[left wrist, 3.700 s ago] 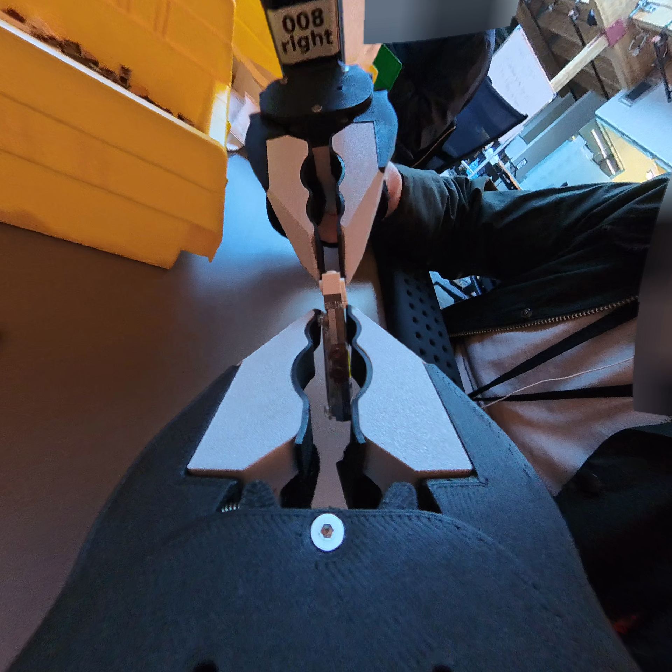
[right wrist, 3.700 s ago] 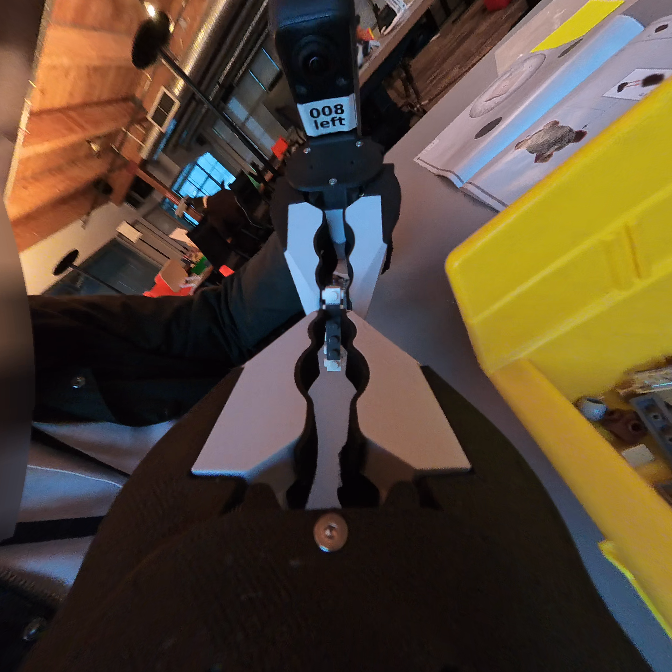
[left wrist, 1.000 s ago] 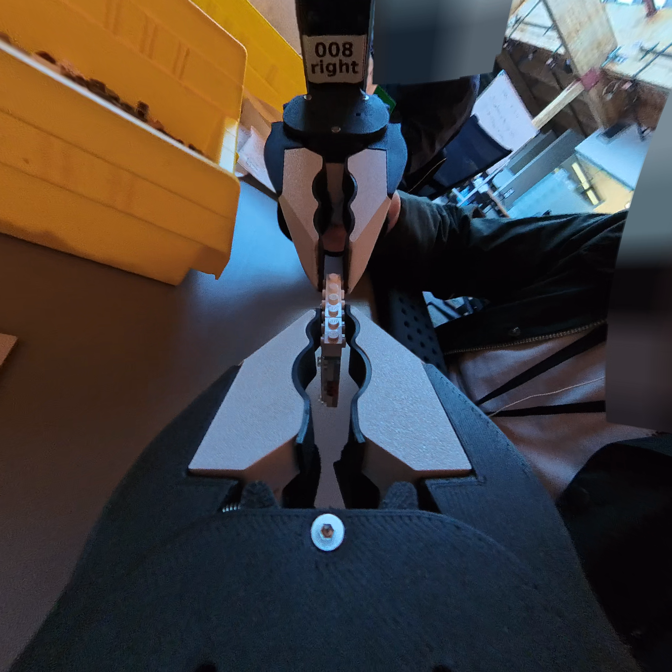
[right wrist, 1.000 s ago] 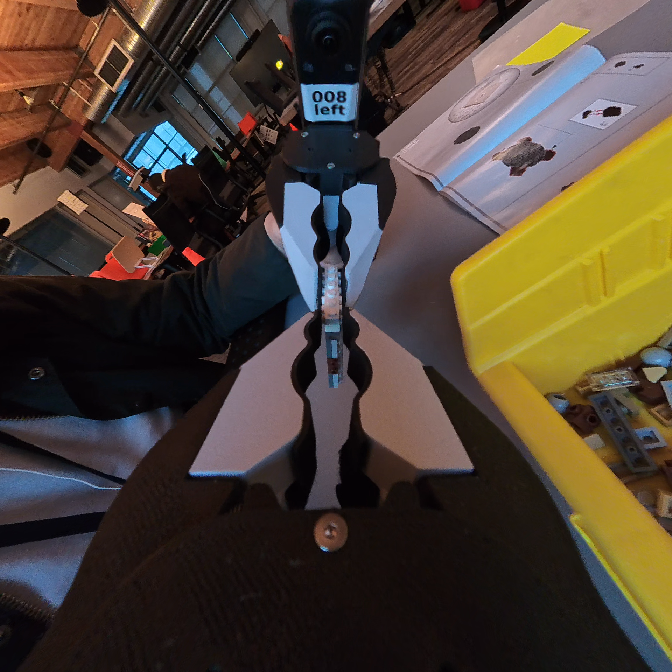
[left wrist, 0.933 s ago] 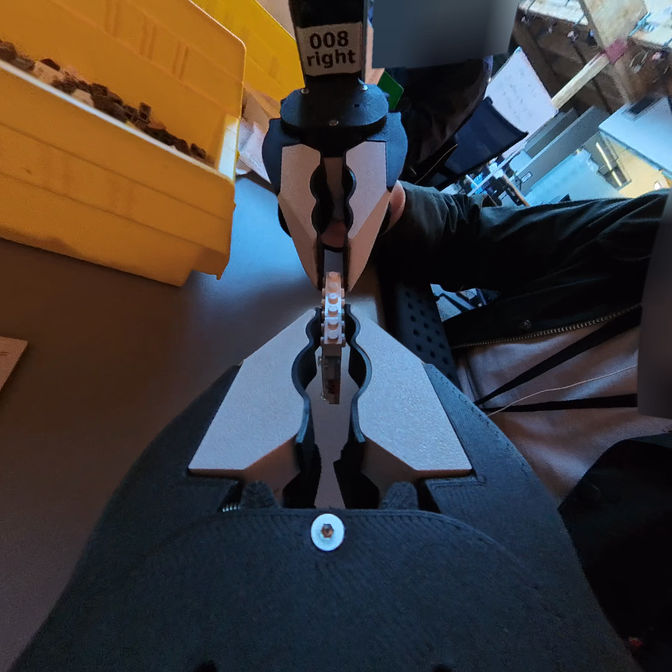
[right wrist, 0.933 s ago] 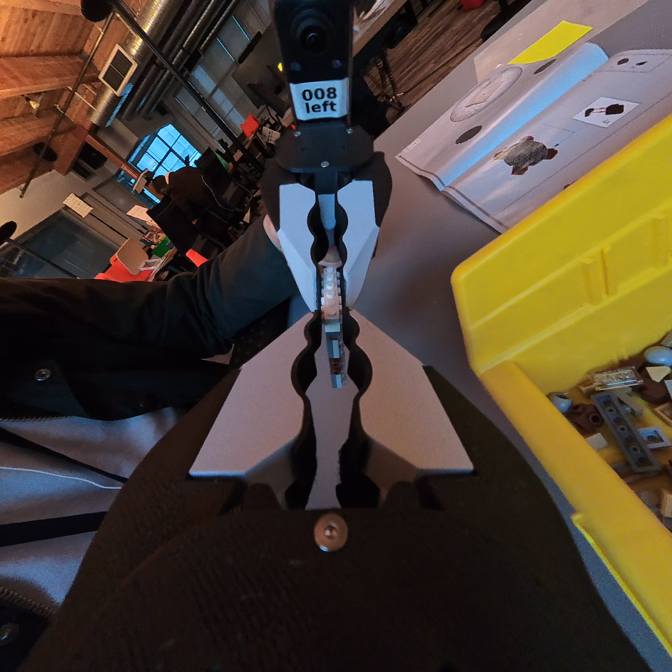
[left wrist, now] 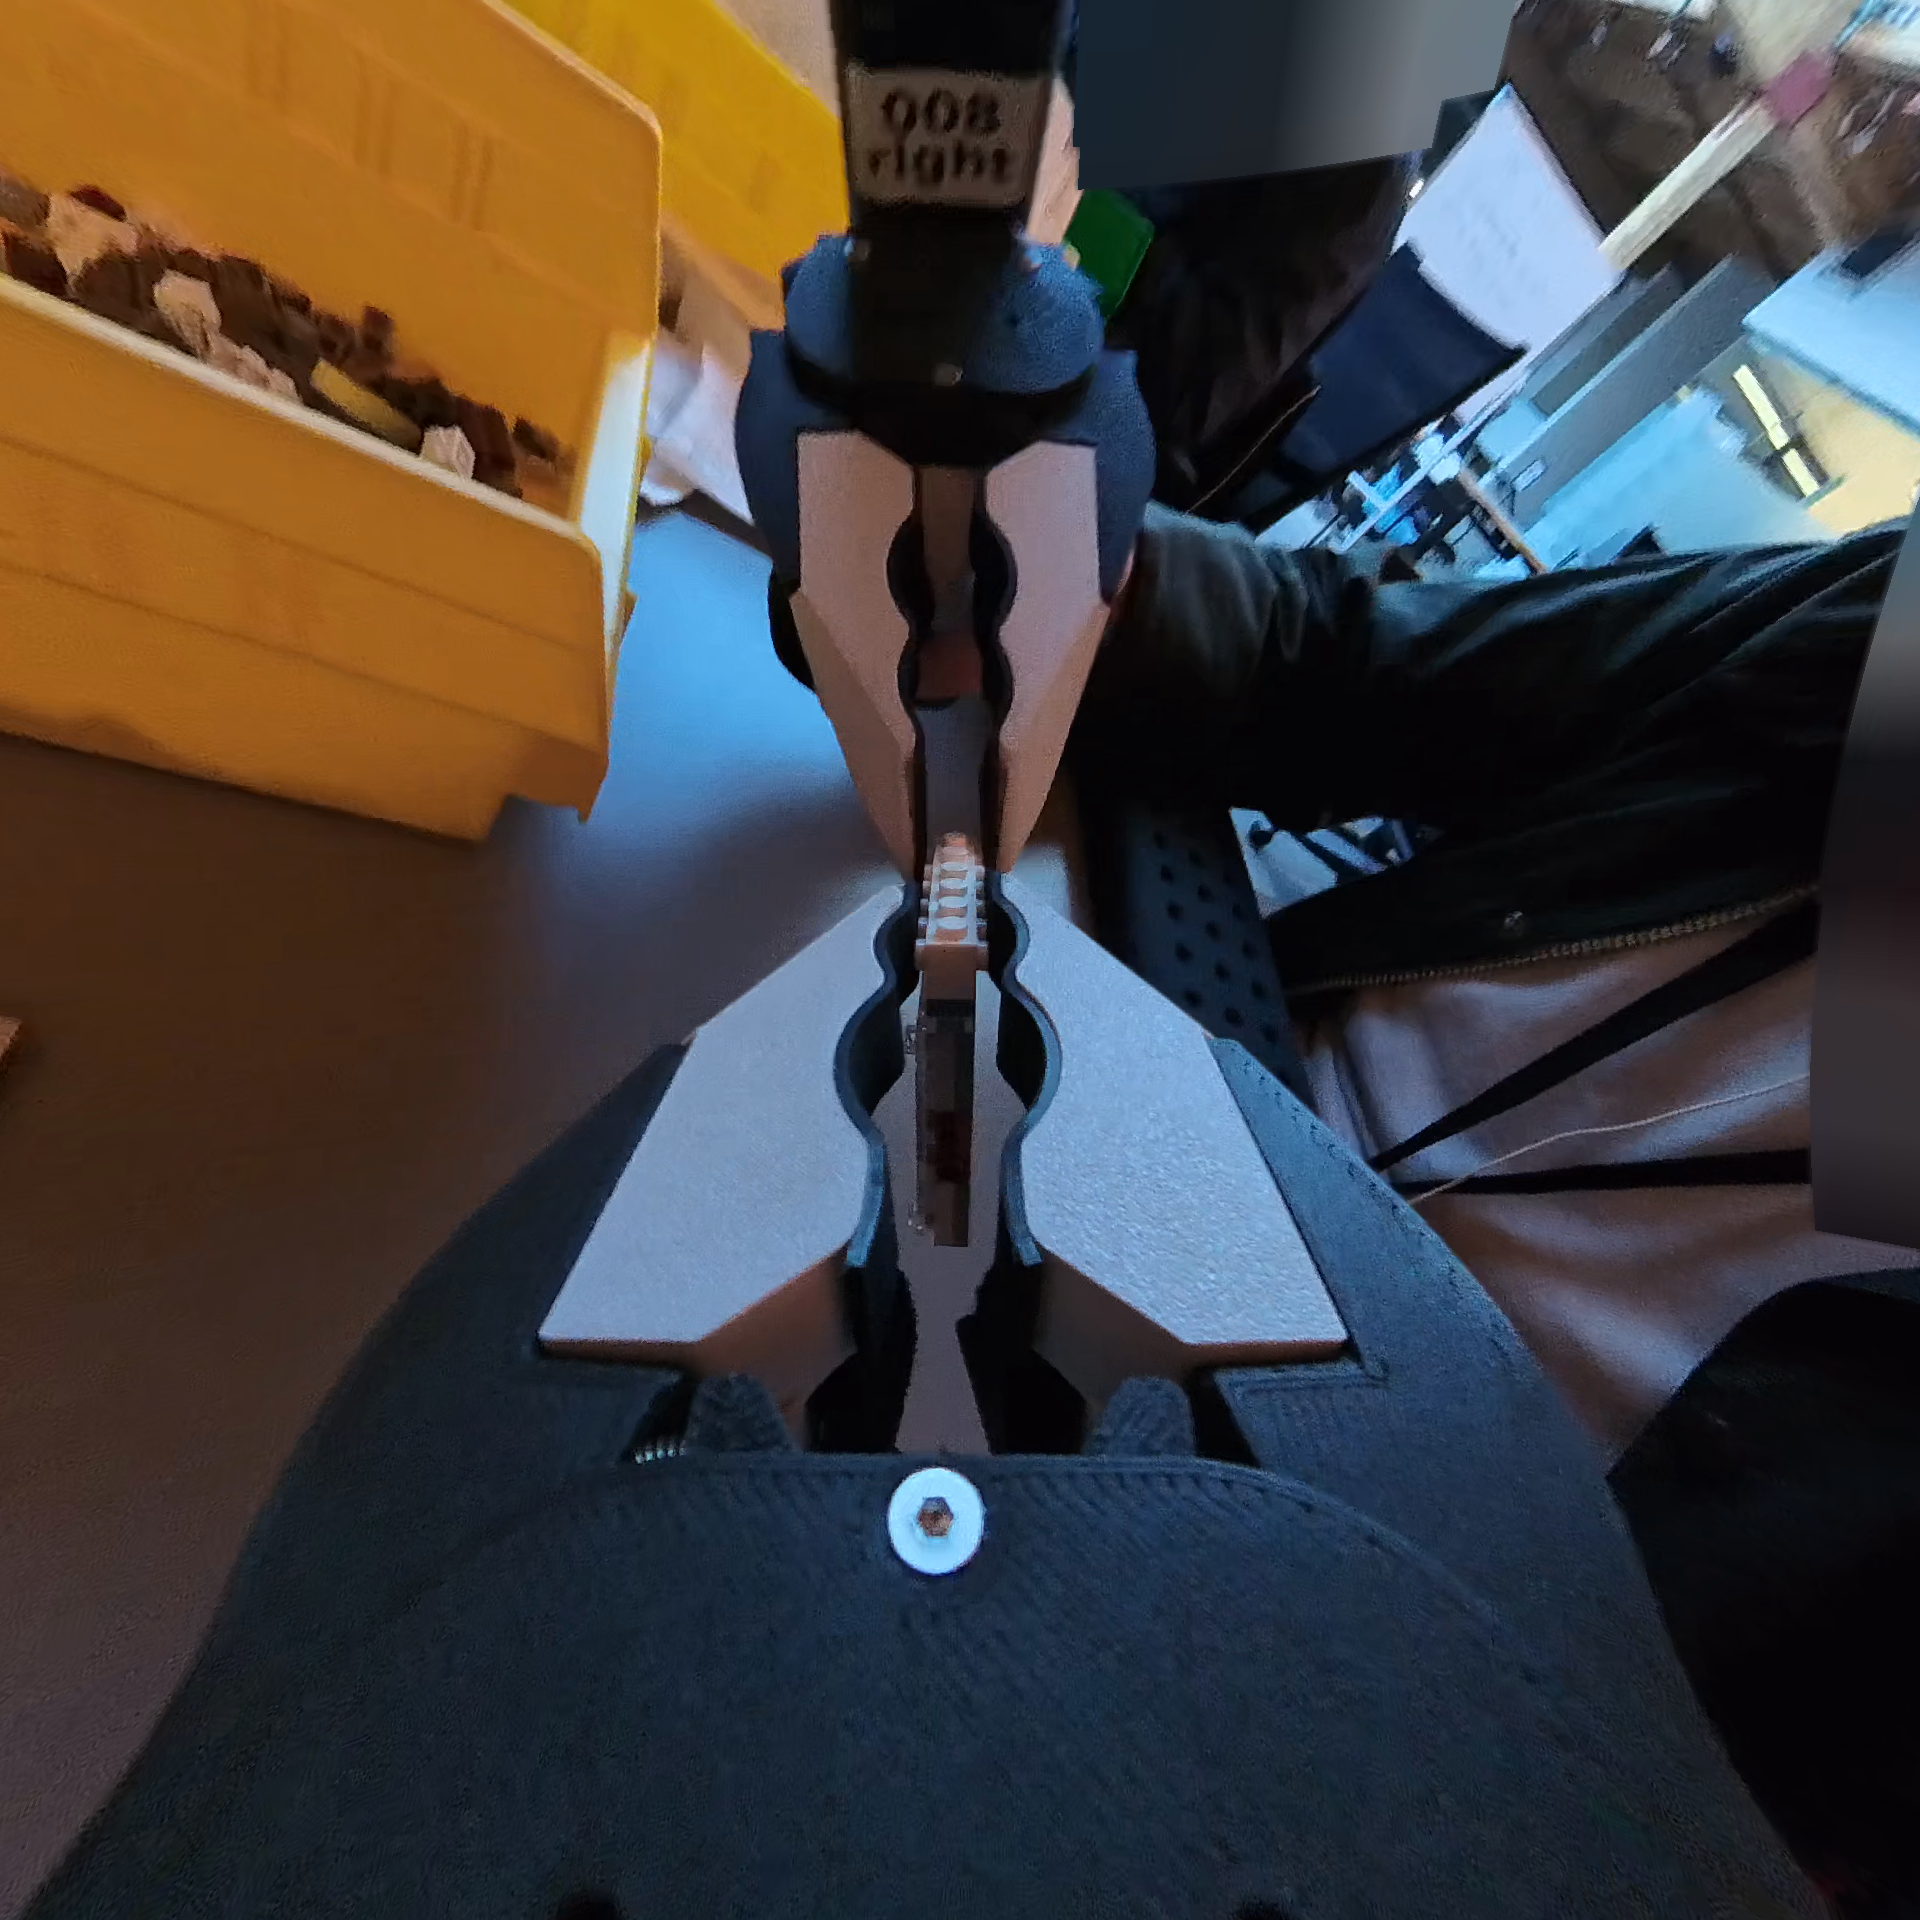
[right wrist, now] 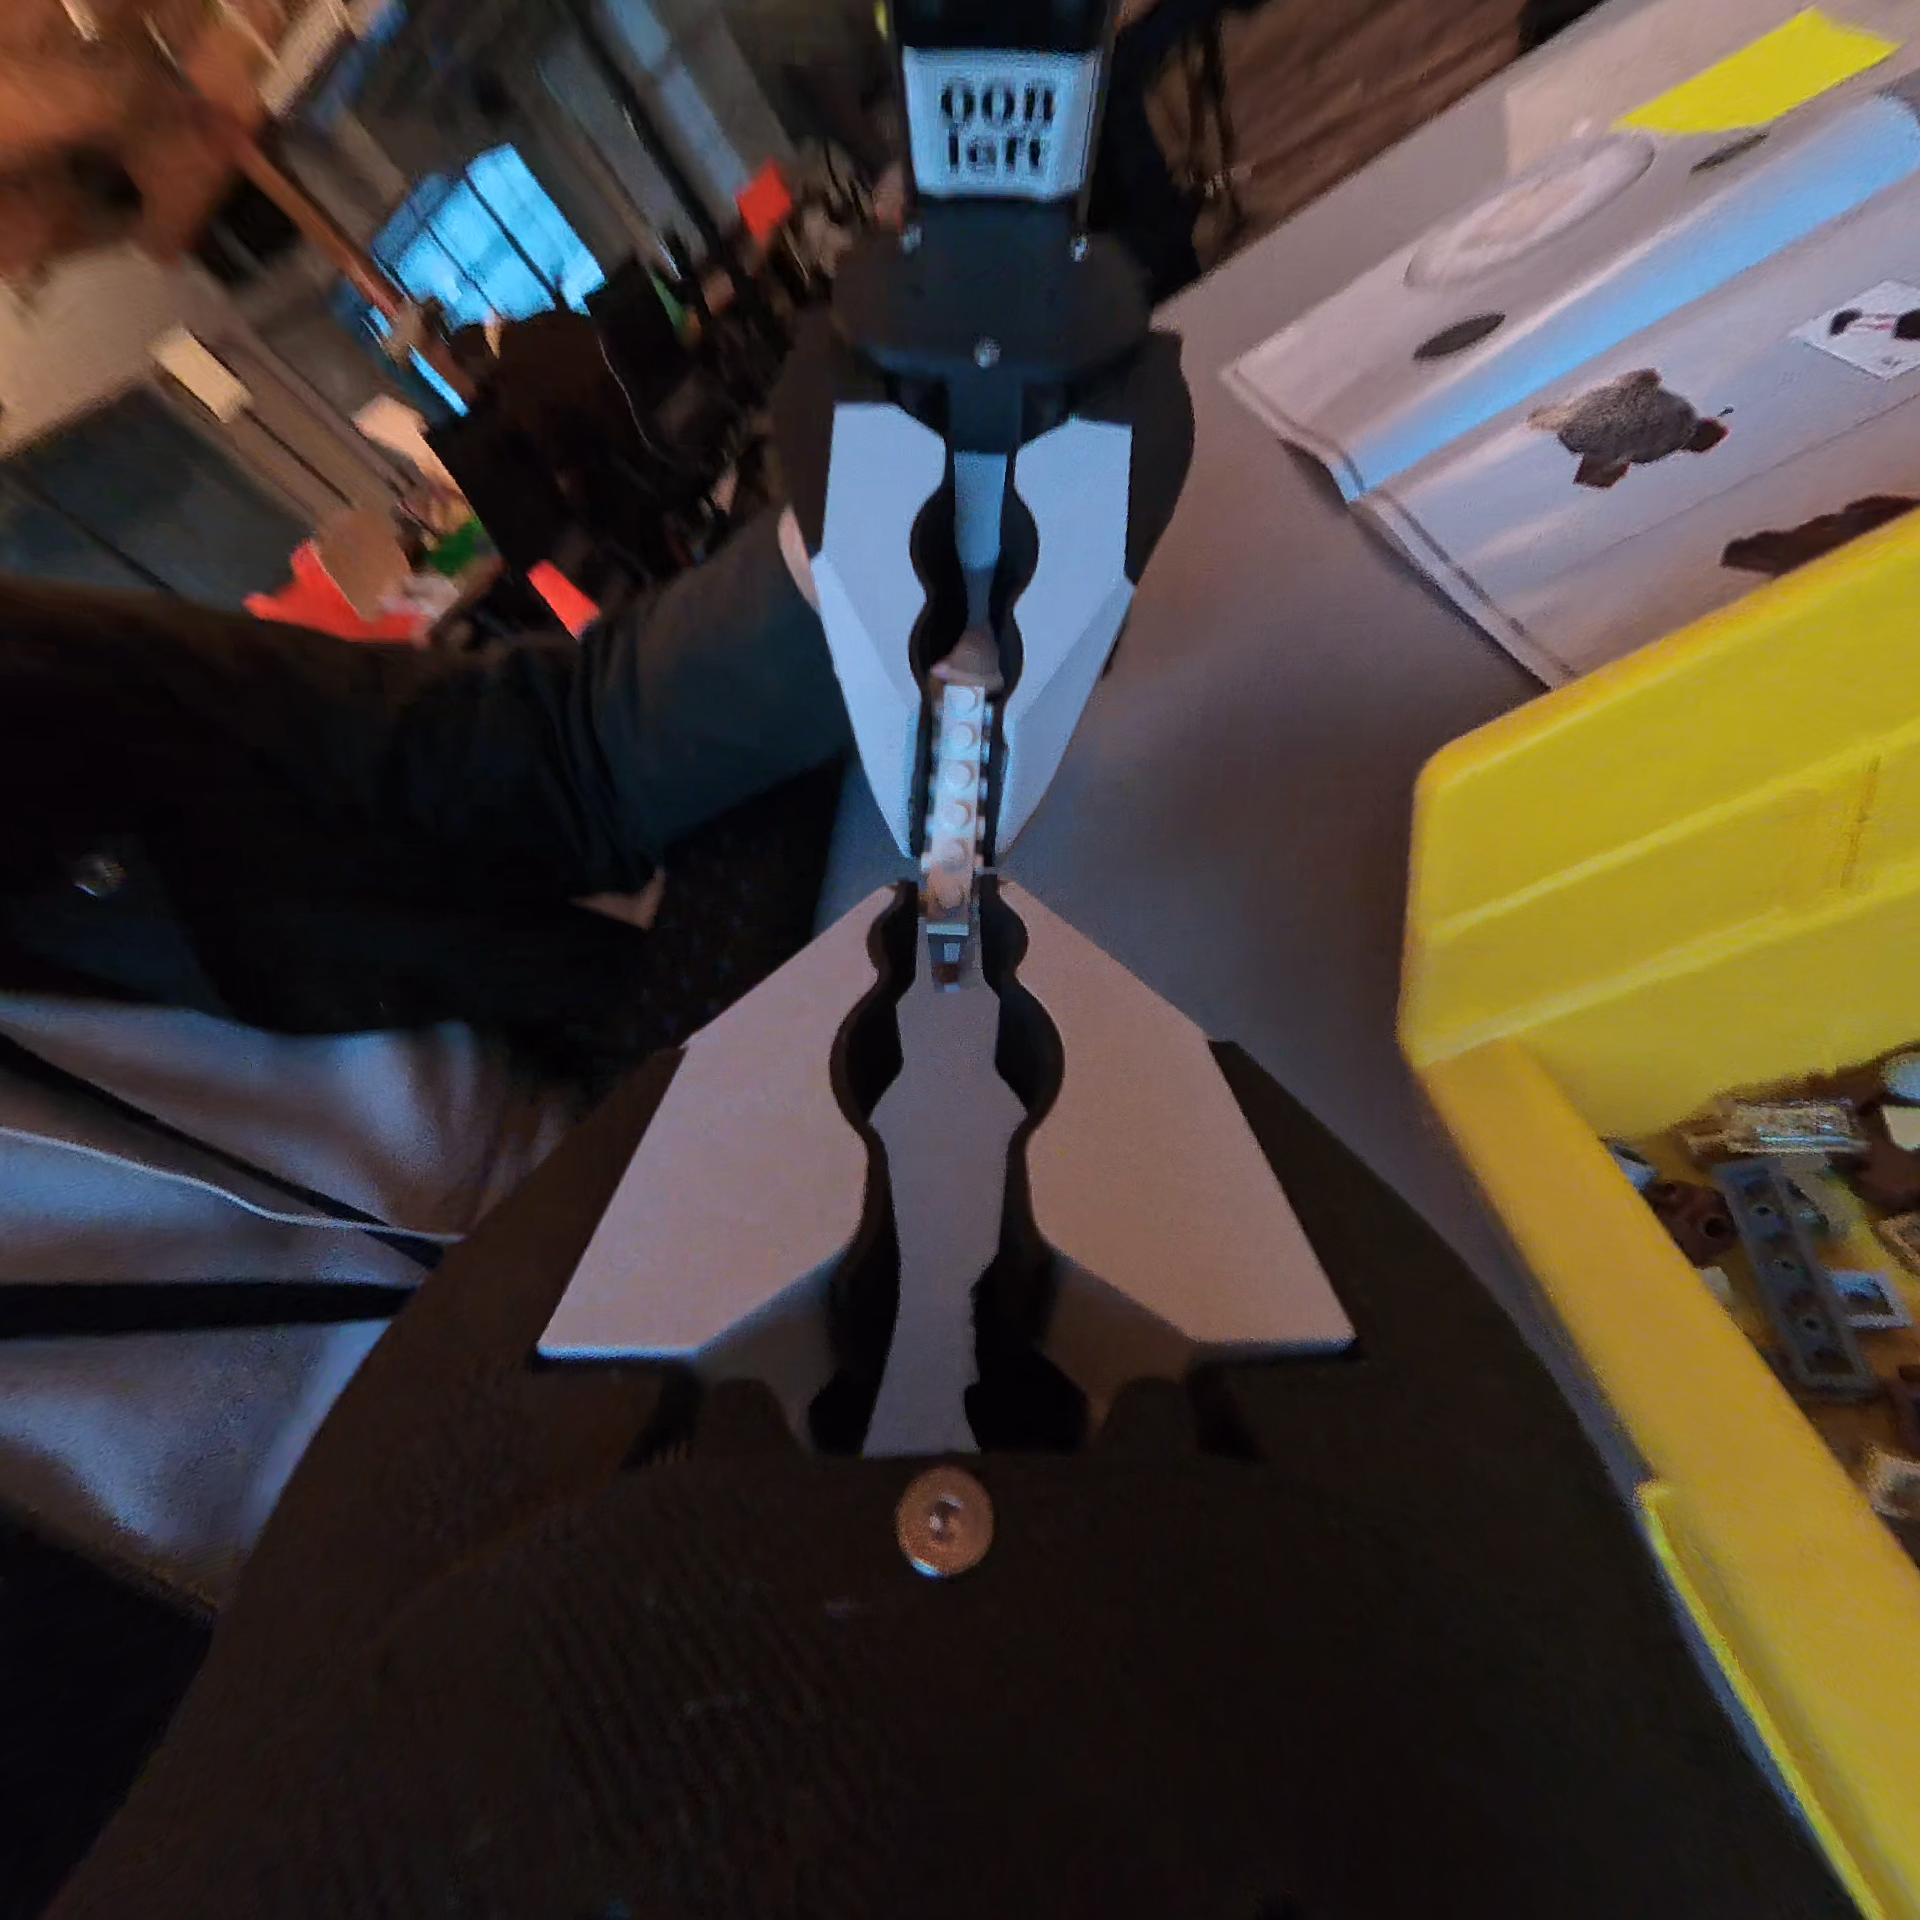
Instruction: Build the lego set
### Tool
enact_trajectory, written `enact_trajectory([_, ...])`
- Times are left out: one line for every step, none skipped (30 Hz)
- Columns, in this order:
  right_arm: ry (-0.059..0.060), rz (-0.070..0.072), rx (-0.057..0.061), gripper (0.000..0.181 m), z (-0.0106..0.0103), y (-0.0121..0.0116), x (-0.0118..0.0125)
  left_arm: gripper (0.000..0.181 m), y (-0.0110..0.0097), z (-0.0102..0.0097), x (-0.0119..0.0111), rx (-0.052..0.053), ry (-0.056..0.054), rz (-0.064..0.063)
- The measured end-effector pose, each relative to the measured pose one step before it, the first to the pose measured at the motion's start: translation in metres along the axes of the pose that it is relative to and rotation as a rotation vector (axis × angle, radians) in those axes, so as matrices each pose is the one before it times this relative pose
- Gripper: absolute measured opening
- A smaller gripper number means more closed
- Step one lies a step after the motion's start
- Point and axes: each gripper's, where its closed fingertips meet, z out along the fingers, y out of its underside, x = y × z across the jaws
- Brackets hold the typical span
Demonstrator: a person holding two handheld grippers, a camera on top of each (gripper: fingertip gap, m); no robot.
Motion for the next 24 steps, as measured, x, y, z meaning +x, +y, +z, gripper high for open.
enact_trajectory([0.0225,-0.0329,-0.0277,0.01,0.00123,0.00461,0.00142,0.01,0.00329,0.00184,-0.00079,-0.0192,-0.0084,0.0027])
enact_trajectory([0.0093,-0.0205,-0.0152,0.01,0.00096,0.00294,-0.00029,0.01,0.00251,0.00127,0.00087,-0.0178,0.0046,-0.003])
enact_trajectory([-0.001,-0.0071,-0.0139,0.01,0.00113,0.00233,-0.00125,0.01,0.00205,0.00088,0.00052,-0.0159,0.0037,-0.0046])
enact_trajectory([0.002,0.0009,-0.0133,0.01,0.00117,0.00191,-0.00024,0.01,0.00167,0.00095,0.00001,-0.0104,-0.0006,-0.0009])
enact_trajectory([0.0031,0.0004,-0.0078,0.01,0.00122,0.001,-0.00004,0.01,0.00172,0.00111,-0.00012,-0.0106,-0.0009,0.0003])
enact_trajectory([0.0044,-0.0003,-0.0113,0.01,0.00122,0.00161,0.00021,0.01,0.0022,0.001,-0.00075,-0.0142,-0.0065,0.002])
enact_trajectory([0.0106,0.0029,-0.0228,0.01,0.0011,0.00284,0.00091,0.01,0.00206,0.00115,-0.00115,-0.0133,-0.0101,0.0071])
enact_trajectory([0.0131,-0.0099,-0.0231,0.009,0.0008,0.0024,0.00068,0.01,0.00174,0.0012,-0.00049,-0.0101,-0.0066,0.0117])
enact_trajectory([0.0176,-0.0298,-0.0203,0.009,0.00032,0.00157,0.00043,0.01,0.00049,0.0006,-0.00062,-0.0025,-0.0086,0.0138])
enact_trajectory([0.0329,-0.0469,-0.0079,0.009,-0.00049,-0.00042,0.00137,0.011,-0.00101,-0.00055,-0.00023,0.0077,-0.0076,0.0196])
enact_trajectory([0.0346,-0.0652,0.0005,0.009,-0.00116,-0.0019,0.0003,0.013,-0.00184,-0.00166,0.00302,0.0135,0.0111,0.0231])
enact_trajectory([0.0434,-0.0902,-0.0011,0.009,-0.00192,-0.00232,-0.00023,0.018,-0.00224,-0.00294,0.00154,0.0139,0.0045,0.0081])
enact_trajectory([0.0752,-0.1139,-0.0076,0.009,-0.00306,-0.0025,0.00265,0.03,-0.00423,-0.00459,-0.00094,0.0271,-0.0055,-0.0056])
enact_trajectory([0.0921,-0.1468,-0.0107,0.009,-0.00391,-0.00283,0.00302,0.038,-0.00654,-0.00621,-0.00005,0.0445,0.0074,-0.0129])
enact_trajectory([0.1009,-0.1803,-0.0046,0.009,-0.00458,-0.00408,0.00255,0.041,-0.00891,-0.00737,0.00103,0.0593,0.0183,-0.016])
enact_trajectory([0.1226,-0.1985,-0.0013,0.008,-0.00498,-0.00484,0.0047,0.043,-0.01041,-0.00794,0.00131,0.0687,0.0215,-0.0165])
enact_trajectory([0.1335,-0.2018,-0.0082,0.008,-0.00438,-0.00394,0.00688,0.044,-0.01032,-0.00785,0.00015,0.0679,0.0144,-0.0174])
enact_trajectory([0.1146,-0.188,-0.0161,0.009,-0.00312,-0.00311,0.00598,0.044,-0.00888,-0.00713,-0.00137,0.0586,0.0046,-0.0137])
enact_trajectory([0.0786,-0.1476,-0.0079,0.009,-0.00153,-0.00356,0.00285,0.045,-0.00719,-0.00595,-0.00117,0.0482,0.0037,-0.0059])
enact_trajectory([0.0375,-0.0972,0.0022,0.008,-0.00022,-0.00424,-0.00077,0.045,-0.00628,-0.00461,-0.00072,0.0423,0.0049,-0.0055])
enact_trajectory([0.022,-0.0486,0.0056,0.008,0.00013,-0.00421,-0.00064,0.046,-0.00547,-0.00358,0.00009,0.0362,0.0103,-0.0106])
enact_trajectory([0.017,-0.022,0.0084,0.008,0.00029,-0.00372,0.00081,0.046,-0.00384,-0.00233,0.00087,0.0248,0.0143,-0.0125])
enact_trajectory([0.009,-0.0142,0.003,0.008,0.00036,-0.00187,0.0011,0.045,-0.00159,-0.00126,0.00034,0.0117,0.0092,-0.0106])
enact_trajectory([0.0121,-0.0108,-0.0067,0.008,0.00008,0.0004,0.0018,0.045,0.00051,-0.0003,-0.00031,-0.0026,0.0015,-0.0037])
